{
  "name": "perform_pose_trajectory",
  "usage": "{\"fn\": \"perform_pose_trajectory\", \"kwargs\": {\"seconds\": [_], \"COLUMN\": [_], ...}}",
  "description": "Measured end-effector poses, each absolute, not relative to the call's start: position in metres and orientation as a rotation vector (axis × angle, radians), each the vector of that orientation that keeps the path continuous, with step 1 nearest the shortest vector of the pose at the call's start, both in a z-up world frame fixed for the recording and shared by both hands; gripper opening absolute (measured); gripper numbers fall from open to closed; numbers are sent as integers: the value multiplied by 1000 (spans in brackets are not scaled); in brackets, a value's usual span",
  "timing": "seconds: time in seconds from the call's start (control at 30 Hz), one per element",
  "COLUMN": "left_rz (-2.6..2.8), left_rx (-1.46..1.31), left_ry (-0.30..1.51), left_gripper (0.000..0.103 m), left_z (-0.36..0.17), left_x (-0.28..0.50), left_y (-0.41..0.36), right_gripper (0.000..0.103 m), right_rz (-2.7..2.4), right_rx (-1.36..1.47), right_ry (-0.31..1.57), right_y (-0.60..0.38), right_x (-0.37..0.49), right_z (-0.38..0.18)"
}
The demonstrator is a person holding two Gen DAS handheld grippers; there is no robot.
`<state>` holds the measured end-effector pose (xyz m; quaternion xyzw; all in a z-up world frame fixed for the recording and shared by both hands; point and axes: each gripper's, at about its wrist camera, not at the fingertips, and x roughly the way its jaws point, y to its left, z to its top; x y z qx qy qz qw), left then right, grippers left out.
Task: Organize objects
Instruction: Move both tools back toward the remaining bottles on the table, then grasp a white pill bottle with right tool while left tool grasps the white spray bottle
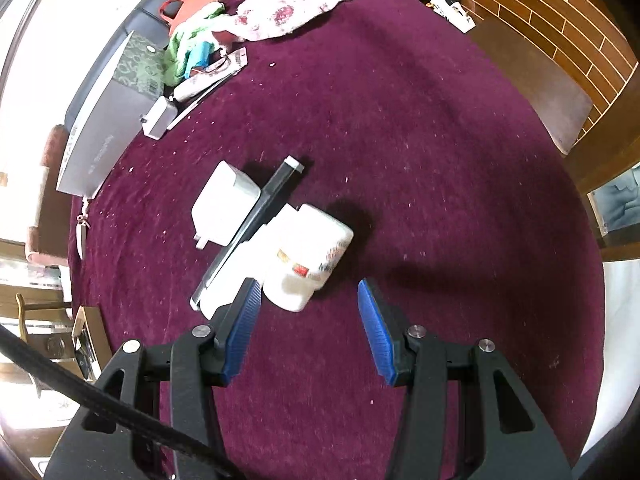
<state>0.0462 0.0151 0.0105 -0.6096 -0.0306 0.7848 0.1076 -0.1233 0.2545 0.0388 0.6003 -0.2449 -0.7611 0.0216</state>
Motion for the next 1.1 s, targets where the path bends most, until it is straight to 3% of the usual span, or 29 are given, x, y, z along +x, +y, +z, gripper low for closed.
{"fn": "perform_pose_trajectory", "kwargs": {"seconds": [0.27,0.47,0.53,0.57,0.63,0.73,0.93,1.1], "left_rz": [2348,2348,2338,2325,2290,2343,2435,2435], "left_rx": [-1844,-1858,-1863,-1873,-1886,-1797,-1608,-1477], "left_ry": [180,186,192,193,135,30,159,311], "left_gripper": [102,102,102,101,99,99,99,99], "left_z": [3,3,3,3,7,30,67,64], "left_x": [51,50,50,49,44,33,-18,-69], "left_y": [39,38,38,37,33,25,41,78], "right_gripper": [49,49,44,35,33,33,33,33], "right_rz": [-2346,-2342,-2344,-2347,-2329,-2316,-2236,-2178], "right_rx": [1885,1898,1880,1883,1893,1901,1931,1956], "right_ry": [-731,-707,-705,-687,-642,-592,-634,-699], "right_y": [248,241,241,241,240,245,273,293], "right_x": [-138,-145,-147,-147,-146,-136,-94,-44], "right_z": [33,30,30,30,30,31,28,18]}}
